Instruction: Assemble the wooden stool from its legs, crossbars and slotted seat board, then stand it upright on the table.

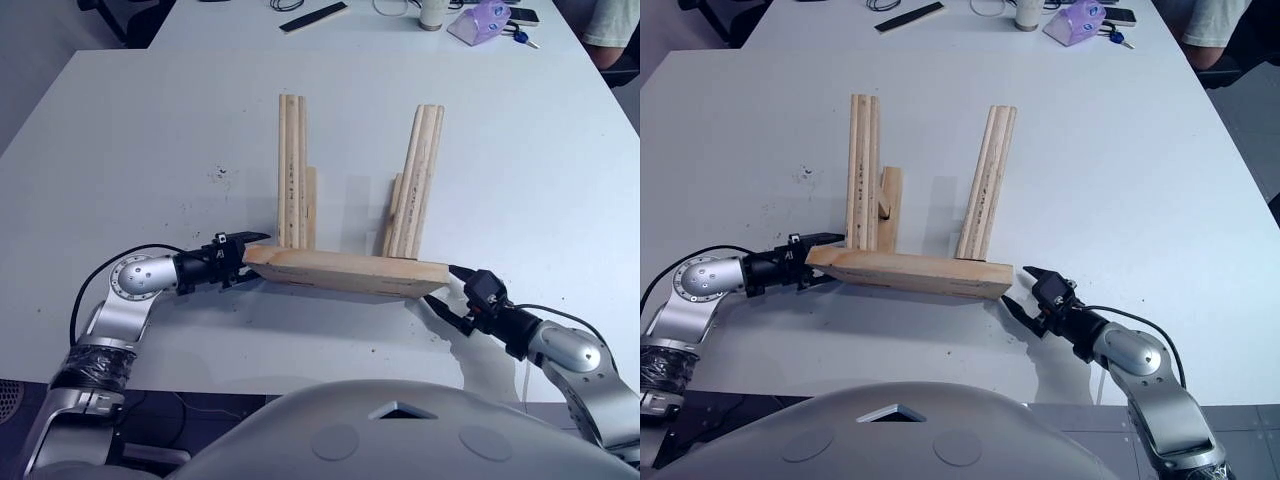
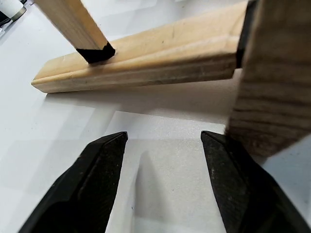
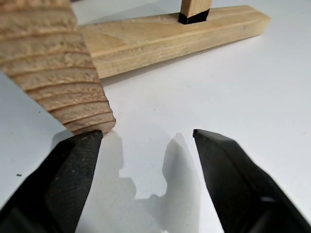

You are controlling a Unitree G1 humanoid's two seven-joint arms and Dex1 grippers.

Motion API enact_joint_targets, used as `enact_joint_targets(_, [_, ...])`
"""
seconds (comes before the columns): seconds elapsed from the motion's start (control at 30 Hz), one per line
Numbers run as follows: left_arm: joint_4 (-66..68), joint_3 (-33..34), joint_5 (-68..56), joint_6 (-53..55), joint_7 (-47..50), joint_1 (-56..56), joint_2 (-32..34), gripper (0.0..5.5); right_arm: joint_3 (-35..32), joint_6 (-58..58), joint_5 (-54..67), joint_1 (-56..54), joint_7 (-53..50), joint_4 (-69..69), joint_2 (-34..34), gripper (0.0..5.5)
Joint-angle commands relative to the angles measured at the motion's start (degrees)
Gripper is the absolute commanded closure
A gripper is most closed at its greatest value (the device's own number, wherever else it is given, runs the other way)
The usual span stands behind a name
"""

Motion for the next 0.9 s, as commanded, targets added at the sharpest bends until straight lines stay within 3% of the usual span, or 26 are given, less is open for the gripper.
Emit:
enact_joint_targets(0.03, [-5.5,-2.9,-1.8,3.1,-2.4,2.9,0.1,2.64,2.4,1.0,0.5,-1.2,0.7,-2.5,1.1,2.03])
enact_joint_targets(0.23, [-19.4,1.2,-12.2,17.4,-1.5,2.8,1.1,2.64,-1.1,5.6,5.1,1.5,1.1,-14.2,-0.4,2.03])
enact_joint_targets(0.43, [-29.9,7.1,-18.4,28.7,1.5,5.6,2.5,2.64,-9.2,12.3,13.6,5.1,1.7,-27.9,-2.7,2.03])
enact_joint_targets(0.57, [-30.7,7.5,-16.5,30.1,2.0,7.1,2.8,2.64,-12.6,12.1,18.3,6.3,1.7,-29.5,-5.1,2.03])
enact_joint_targets(0.9, [-33.3,8.4,-15.3,36.5,1.2,6.2,6.6,2.64,-13.2,5.6,28.2,8.2,0.9,-29.6,-13.4,2.03])
